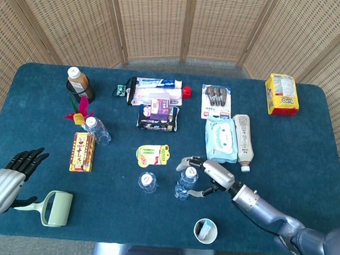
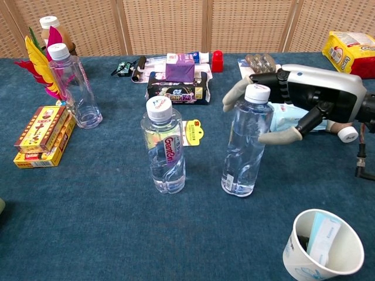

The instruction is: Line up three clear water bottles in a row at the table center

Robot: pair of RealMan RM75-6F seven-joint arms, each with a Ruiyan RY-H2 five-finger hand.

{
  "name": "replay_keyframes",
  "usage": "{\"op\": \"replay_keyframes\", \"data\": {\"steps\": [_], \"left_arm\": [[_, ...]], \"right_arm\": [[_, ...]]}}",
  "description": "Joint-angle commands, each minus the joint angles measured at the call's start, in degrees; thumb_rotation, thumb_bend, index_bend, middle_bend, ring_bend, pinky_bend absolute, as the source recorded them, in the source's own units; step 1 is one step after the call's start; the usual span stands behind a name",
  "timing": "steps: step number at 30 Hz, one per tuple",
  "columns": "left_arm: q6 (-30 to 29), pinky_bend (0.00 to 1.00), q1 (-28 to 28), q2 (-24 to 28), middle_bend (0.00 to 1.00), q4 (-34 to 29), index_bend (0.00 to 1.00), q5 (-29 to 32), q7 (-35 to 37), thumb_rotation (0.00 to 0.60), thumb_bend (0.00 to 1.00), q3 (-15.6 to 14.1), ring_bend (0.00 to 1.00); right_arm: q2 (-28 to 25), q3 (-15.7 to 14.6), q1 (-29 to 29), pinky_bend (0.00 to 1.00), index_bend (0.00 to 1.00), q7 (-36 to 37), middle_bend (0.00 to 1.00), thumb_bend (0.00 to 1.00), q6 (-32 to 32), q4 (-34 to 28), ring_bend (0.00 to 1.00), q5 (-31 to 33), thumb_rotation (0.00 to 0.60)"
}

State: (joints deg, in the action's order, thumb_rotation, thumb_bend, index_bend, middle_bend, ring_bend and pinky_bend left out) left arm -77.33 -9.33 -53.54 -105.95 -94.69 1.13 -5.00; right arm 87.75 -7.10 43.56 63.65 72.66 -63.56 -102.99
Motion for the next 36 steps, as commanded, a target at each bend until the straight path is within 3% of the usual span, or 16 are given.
{"op": "replay_keyframes", "data": {"steps": [1, 10, 21, 36], "left_arm": [[-0.02, 0.05, 0.01, 0.01, 0.00, 0.04, 0.00, -0.06, 0.06, 0.600, 0.12, -0.01, 0.00], [-0.10, 0.05, 0.03, 0.00, 0.00, 0.06, 0.00, -0.29, 0.08, 0.600, 0.12, -0.05, 0.00], [-0.01, 0.05, 0.00, 0.05, 0.00, 0.00, 0.00, -0.36, 0.13, 0.600, 0.12, -0.08, 0.00], [-0.44, 0.05, -0.08, 0.77, 0.00, 0.46, 0.00, -1.14, 2.71, 0.600, 0.12, -0.26, 0.00]], "right_arm": [[-0.16, -0.25, -0.08, 0.14, 0.24, -0.46, 0.24, 0.29, 0.17, 0.01, 0.15, -0.21, 0.600], [-1.13, -1.09, -0.69, 0.13, 0.24, -1.72, 0.27, 0.29, 1.48, -1.27, 0.16, -0.95, 0.600], [-3.94, -1.73, -0.62, 0.12, 0.17, -1.14, 0.17, 0.27, 2.91, -4.11, 0.11, -1.96, 0.600], [-16.94, -6.96, -1.47, 0.09, 0.13, 1.94, 0.11, 0.22, 8.91, -17.13, 0.07, -7.62, 0.600]]}}
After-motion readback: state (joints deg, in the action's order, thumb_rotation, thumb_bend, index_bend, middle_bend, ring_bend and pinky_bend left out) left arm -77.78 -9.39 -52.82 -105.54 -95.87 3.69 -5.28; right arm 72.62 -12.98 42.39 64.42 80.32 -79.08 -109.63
